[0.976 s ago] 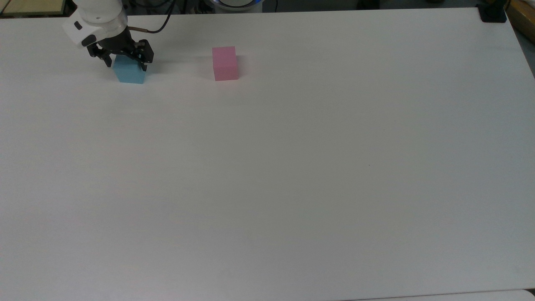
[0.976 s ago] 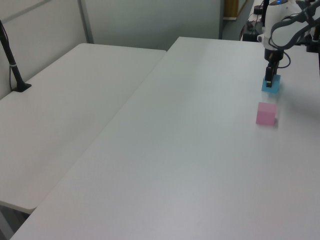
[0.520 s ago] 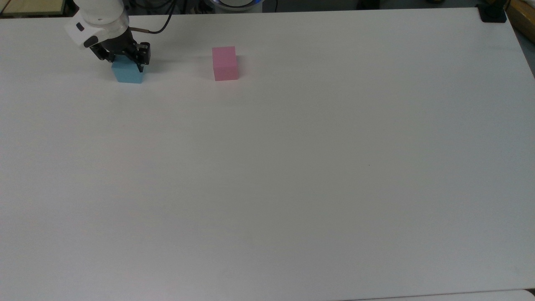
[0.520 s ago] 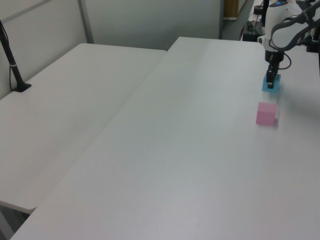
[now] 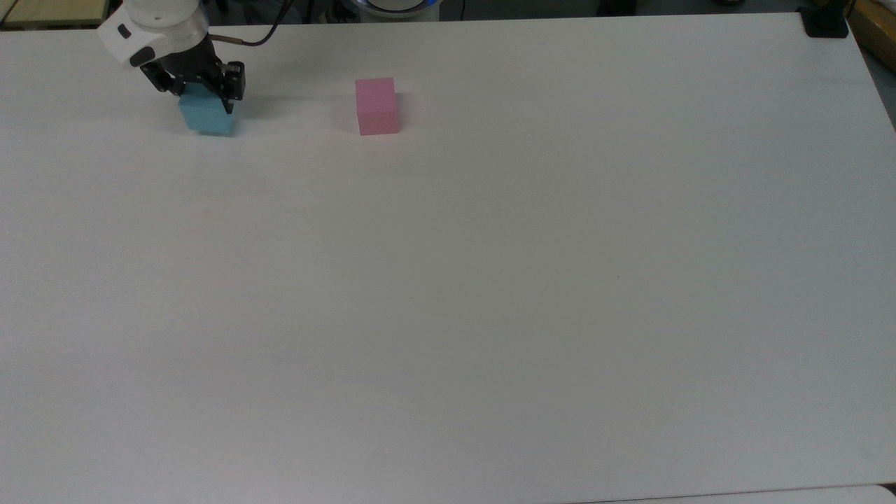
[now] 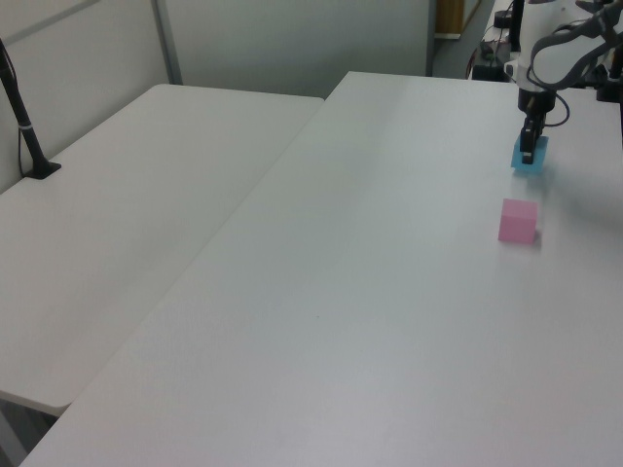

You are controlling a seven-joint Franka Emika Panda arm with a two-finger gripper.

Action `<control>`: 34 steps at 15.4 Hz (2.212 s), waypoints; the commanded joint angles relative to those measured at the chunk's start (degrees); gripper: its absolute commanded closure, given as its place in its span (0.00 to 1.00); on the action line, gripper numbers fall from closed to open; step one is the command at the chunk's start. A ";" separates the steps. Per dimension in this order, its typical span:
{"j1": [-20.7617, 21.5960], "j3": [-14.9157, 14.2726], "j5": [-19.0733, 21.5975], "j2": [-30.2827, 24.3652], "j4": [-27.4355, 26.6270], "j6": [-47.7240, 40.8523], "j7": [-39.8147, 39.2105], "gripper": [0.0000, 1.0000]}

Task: Put blue cube on pink cube
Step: 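Lift the blue cube and carry it over the pink cube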

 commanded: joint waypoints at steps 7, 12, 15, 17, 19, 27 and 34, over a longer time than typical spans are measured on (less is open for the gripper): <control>1.00 0.50 -0.11 -4.20 21.40 -27.42 -2.41 0.66; 3.88 0.59 0.24 -4.20 27.22 -33.07 -1.54 0.66; 10.72 0.67 2.60 -4.29 27.83 -32.80 6.61 0.64; 14.60 0.67 2.70 -4.20 27.84 -32.71 8.92 0.64; 16.90 2.25 3.66 -4.11 27.84 -32.37 12.16 0.64; 17.26 9.11 4.54 -4.64 26.70 -32.80 14.11 0.64; 17.35 9.20 4.72 -19.13 7.64 -27.97 9.72 0.64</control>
